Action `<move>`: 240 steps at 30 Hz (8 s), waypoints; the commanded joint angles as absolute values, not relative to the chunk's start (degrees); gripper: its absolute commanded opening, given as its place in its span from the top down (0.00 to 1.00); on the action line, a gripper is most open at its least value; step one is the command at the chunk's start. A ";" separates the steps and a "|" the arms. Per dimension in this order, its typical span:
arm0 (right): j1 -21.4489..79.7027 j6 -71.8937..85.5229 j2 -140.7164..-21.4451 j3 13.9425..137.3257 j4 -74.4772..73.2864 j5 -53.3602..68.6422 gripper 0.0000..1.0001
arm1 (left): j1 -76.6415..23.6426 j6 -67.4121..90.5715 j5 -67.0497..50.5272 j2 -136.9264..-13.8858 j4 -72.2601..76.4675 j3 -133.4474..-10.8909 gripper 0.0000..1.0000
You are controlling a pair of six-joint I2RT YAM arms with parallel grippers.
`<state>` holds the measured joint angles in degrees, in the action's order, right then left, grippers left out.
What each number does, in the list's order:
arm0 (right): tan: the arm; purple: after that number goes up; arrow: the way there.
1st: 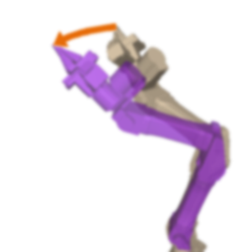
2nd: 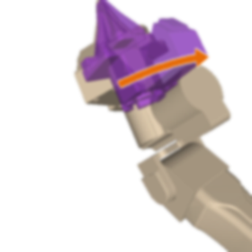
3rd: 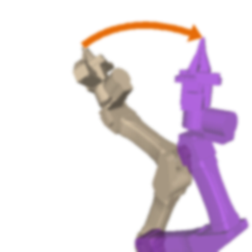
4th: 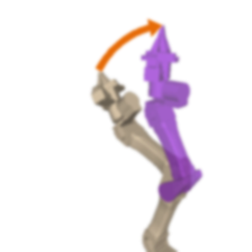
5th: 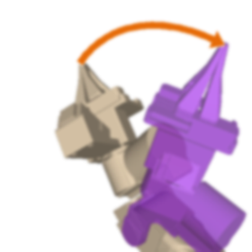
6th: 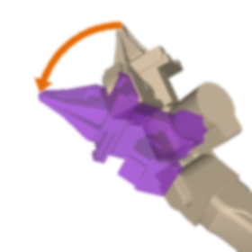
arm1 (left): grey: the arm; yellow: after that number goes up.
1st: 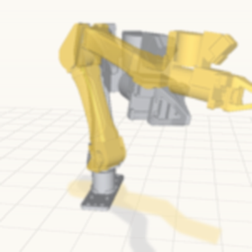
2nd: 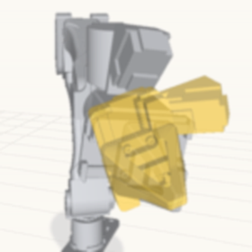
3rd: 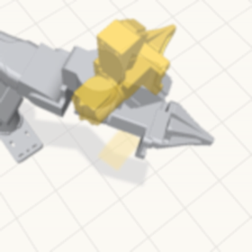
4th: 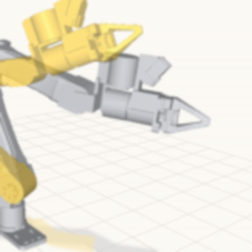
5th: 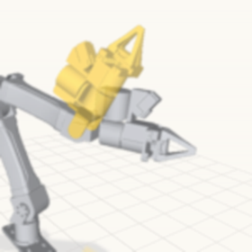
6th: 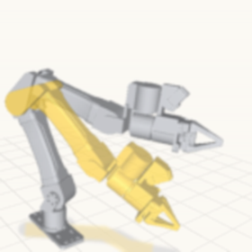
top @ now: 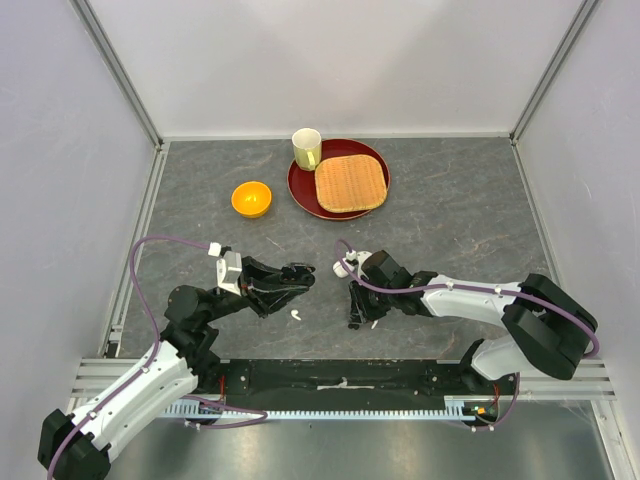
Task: Insert the wireless bluetooth earbuds into the charging case
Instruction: Pick up the earbud from the center of the board, then place the earbud in the charging case, then close the charging case.
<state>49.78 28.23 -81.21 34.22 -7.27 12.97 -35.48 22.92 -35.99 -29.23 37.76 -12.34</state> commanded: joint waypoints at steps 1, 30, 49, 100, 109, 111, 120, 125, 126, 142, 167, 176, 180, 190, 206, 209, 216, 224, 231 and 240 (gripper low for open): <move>50.45 27.77 -81.39 34.63 -8.26 12.22 0.68 | -35.68 23.82 -34.63 -29.00 38.67 -12.13 0.98; 50.54 30.41 -79.63 32.78 -6.15 16.70 0.76 | -35.68 24.17 -34.02 -28.39 37.53 -11.34 0.98; 50.45 31.29 -77.35 32.43 -5.98 16.08 1.00 | -35.68 24.17 -33.75 -27.69 37.00 -11.34 0.98; 50.54 14.50 -62.05 68.82 -16.18 37.53 1.00 | -35.77 30.23 -50.27 -39.72 49.04 -16.52 0.98; 52.03 15.65 -64.51 69.17 -12.92 38.58 1.00 | -36.47 31.03 -52.03 -42.18 50.18 -17.40 0.98; 52.29 15.64 -65.30 69.34 -12.83 38.58 1.00 | -36.65 31.11 -51.77 -42.45 50.27 -17.58 0.98; 53.70 14.59 -68.11 69.61 -12.57 37.35 1.00 | -37.44 31.11 -52.21 -43.86 50.54 -18.28 0.98; 54.40 13.80 -69.43 69.87 -12.83 36.74 1.00 | -37.62 31.38 -52.30 -43.86 50.98 -18.37 0.98; 54.49 13.54 -69.61 69.79 -13.09 36.65 1.00 | -37.70 31.29 -52.29 -43.86 50.98 -18.37 0.98; 55.81 10.55 -70.58 68.38 -15.91 34.63 1.00 | -37.79 31.73 -52.29 -43.86 52.38 -18.19 0.98; 55.81 7.91 -68.91 67.85 -19.25 34.89 0.97 | -37.79 31.03 -49.40 -41.66 52.12 -17.58 0.98; 55.90 8.35 -67.41 67.32 -19.16 31.73 0.76 | -37.79 29.53 -45.53 -40.61 51.15 -16.70 0.98; 55.99 8.79 -67.50 67.85 -19.25 30.85 0.68 | -37.79 29.53 -45.62 -40.61 50.80 -16.61 0.98; 55.99 10.81 -69.17 69.26 -17.32 29.97 0.80 | -37.79 29.09 -45.62 -40.08 49.48 -16.52 0.98; 55.90 13.45 -66.54 70.84 -14.15 26.54 0.46 | -37.79 26.20 -43.25 -39.20 45.71 -15.29 0.98; 55.90 14.41 -64.78 70.66 -13.36 25.58 0.38 | -37.79 24.88 -42.37 -38.67 43.51 -15.38 0.98; 55.90 18.10 -59.68 67.42 -12.74 7.79 0.19 | -37.79 23.82 -41.48 -37.97 42.72 -15.21 0.98; 55.72 25.74 -59.32 63.20 -13.53 -2.98 0.12 | -37.79 23.38 -40.78 -37.18 42.80 -15.12 0.98; 55.63 29.26 -62.84 62.23 -14.41 -5.19 0.12 | -37.79 23.47 -40.96 -37.18 42.71 -15.47 0.98; 55.72 28.92 -64.69 61.09 -14.59 -2.99 0.12 | -37.79 23.47 -40.78 -37.00 42.80 -15.21 0.98</move>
